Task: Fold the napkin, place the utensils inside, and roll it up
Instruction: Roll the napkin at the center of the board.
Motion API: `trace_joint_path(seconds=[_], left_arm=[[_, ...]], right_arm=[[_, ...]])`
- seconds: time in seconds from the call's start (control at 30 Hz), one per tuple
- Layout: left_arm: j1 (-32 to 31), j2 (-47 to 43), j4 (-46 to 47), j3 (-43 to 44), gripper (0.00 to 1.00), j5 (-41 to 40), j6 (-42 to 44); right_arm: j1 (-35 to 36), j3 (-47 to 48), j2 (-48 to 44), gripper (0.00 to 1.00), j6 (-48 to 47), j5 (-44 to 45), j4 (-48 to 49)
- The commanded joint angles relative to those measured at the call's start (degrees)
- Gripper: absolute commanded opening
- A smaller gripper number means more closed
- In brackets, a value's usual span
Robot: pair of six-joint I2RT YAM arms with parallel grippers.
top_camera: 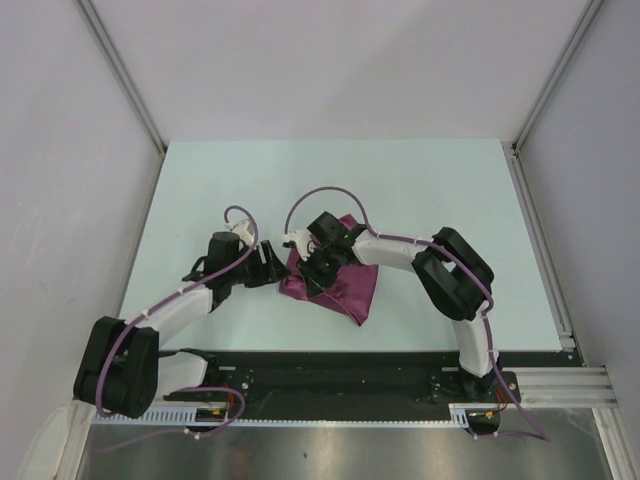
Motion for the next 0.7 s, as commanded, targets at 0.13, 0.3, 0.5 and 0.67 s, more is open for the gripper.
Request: trace_joint_path(seconds=[0.13,0.3,0.5,0.67], left_arm=[[0.6,-3.2,9.7,-7.4,0.73,5.3,-3.1],[0.5,0.3,11.7,-7.8,0.72,5.5,-3.6],[0.5,3.4,13.1,-7.9,0.70,6.7,-3.7],[0.4,3.6,11.9,-8.1,0.68,8.3,-3.6]], right_arm=[[-1.7,4.9,9.6,0.15,-2.8,-23.4,-16.0],[-3.0,7.5,13.4,0.15,-3.9,-30.7,-18.2],[-5.1,9.0,16.5,0.15,-3.5,-34.7,-18.6],[-5.9,10.6,18.2,0.15,-3.6,-35.5,-19.7]])
